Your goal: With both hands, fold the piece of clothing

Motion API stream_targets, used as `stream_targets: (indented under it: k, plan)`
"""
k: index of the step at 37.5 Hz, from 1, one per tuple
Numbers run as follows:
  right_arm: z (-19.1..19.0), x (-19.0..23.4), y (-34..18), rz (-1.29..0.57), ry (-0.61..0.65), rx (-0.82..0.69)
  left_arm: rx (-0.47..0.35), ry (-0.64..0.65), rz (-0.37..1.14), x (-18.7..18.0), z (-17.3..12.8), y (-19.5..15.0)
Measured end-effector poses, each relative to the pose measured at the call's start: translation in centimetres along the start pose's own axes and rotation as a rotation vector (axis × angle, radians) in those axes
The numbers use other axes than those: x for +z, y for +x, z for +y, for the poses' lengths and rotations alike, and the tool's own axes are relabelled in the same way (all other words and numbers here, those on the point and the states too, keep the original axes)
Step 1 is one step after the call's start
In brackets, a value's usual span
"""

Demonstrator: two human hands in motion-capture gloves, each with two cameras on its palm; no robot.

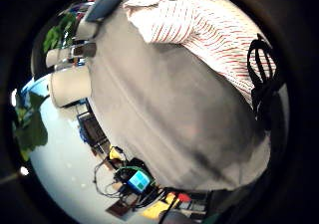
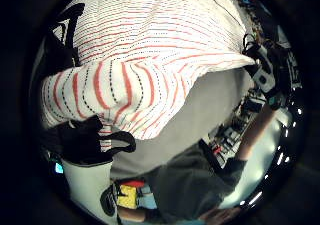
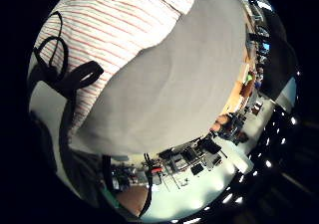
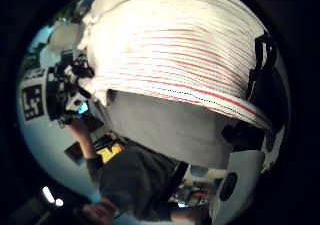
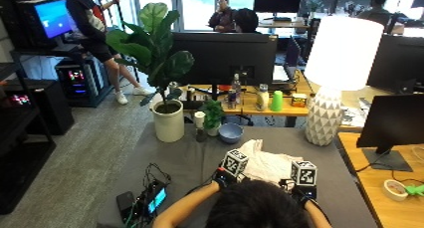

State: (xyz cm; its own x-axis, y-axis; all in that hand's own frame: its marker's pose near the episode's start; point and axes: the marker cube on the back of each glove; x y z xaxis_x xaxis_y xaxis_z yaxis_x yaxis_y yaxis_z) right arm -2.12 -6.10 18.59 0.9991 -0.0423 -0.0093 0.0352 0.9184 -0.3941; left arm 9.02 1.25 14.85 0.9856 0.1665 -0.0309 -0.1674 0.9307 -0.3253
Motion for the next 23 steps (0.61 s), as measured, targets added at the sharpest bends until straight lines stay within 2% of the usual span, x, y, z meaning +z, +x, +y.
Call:
stream_targets:
  k: [2,4,7,10,12,15,16,19,23]
  plan:
    - [1.1,-0.7,-0.4,-0.009,-0.034,-0.024,0.067,-0.021,-0.003,-0.4,-0.3,-0.2]
    - [2.7,-2.1,-1.1,-0.013,-0.059,-0.052,0.097,-0.082,-0.003,-0.9,-0.3,-0.6]
    - [5.0,-5.4,-1.8,-0.018,-0.069,-0.070,0.109,-0.159,-0.006,-3.3,0.2,-1.1]
    - [5.8,-9.6,-1.5,-0.027,-0.042,-0.053,0.087,-0.135,-0.037,-6.6,-1.3,-2.6]
    - [5.1,-12.3,-0.9,-0.032,-0.006,-0.023,0.012,-0.147,-0.037,-9.0,-2.2,-3.7]
    - [2.8,-15.4,0.5,-0.033,0.031,0.065,-0.217,-0.188,-0.033,-12.3,-3.1,-4.9]
    - [2.1,-16.2,0.8,-0.035,0.025,0.112,-0.263,-0.169,-0.035,-13.3,-3.3,-5.0]
    - [1.1,-17.5,1.1,-0.054,-0.012,0.263,-0.312,-0.099,-0.058,-14.9,-4.6,-4.9]
    - [1.2,-17.9,-0.2,-0.058,0.100,0.285,-0.365,-0.057,-0.107,-13.7,-9.2,-5.6]
